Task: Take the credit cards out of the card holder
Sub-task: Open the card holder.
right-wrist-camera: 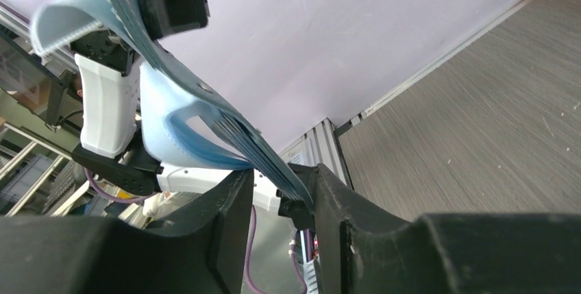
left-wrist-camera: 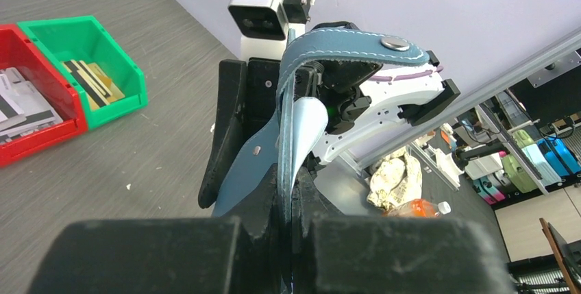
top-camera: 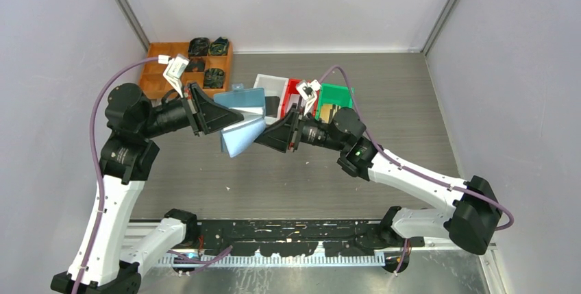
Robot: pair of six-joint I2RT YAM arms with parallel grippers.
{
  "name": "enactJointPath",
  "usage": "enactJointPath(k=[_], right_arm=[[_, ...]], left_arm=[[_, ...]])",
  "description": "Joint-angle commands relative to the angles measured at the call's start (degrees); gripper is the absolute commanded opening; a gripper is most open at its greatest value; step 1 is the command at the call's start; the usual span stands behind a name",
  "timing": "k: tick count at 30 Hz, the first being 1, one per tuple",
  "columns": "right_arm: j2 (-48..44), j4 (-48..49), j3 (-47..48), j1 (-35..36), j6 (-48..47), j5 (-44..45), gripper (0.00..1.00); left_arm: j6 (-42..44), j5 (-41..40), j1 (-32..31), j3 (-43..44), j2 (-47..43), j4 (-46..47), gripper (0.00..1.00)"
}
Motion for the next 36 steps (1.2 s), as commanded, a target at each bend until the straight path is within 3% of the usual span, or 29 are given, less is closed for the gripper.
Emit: enactJointPath(k=[1, 15, 17, 19, 21, 24, 26, 28, 33, 36], right_arm=[[0.1, 5.9, 6.0, 0.9, -0.9, 1.2, 0.46], [1.1, 10.0, 8.3, 1.5, 3.1, 3.9, 0.51], [1.4, 11.0, 8.2, 1.5, 4.2, 4.8, 0.49], [1.7, 12.7, 8.0, 1.5, 5.8, 5.3, 0.40], [2.1, 14.5, 7.9, 1.5, 7.7, 5.5, 0.28], [2.0, 15.0, 7.4, 1.5, 9.4, 6.2, 0.07], [1.3, 14.8, 6.5, 1.5, 9.7, 6.7, 0.01], [0.1, 14.2, 5.6, 1.4, 9.5, 7.2, 0.01], [-2.0, 13.0, 4.4, 1.4, 9.5, 8.0, 0.01], [-2.9, 11.7, 4.5, 1.4, 9.8, 8.0, 0.01]], left_arm=[[-0.6, 1.5, -0.1, 2.0, -0.3, 2.5, 0.00], [0.5, 2.6, 0.0, 0.0, -0.8, 2.0, 0.00], [1.0, 2.6, -0.1, -0.2, -1.1, 1.7, 0.00], [1.8, 2.5, 0.0, -0.3, -1.5, 1.1, 0.00], [3.6, 1.5, 0.0, -0.1, -1.8, -0.6, 0.08], [9.1, -0.9, -0.1, 1.2, -2.4, -5.9, 0.28], [12.4, -2.6, 0.0, 2.3, -2.9, -9.2, 0.54], [15.7, -4.7, 0.1, 3.6, -3.5, -12.3, 0.73], [24.4, -5.2, 0.2, 6.0, -5.7, -18.2, 0.78], [29.4, -0.8, 0.2, 6.9, -7.0, -20.5, 0.79]])
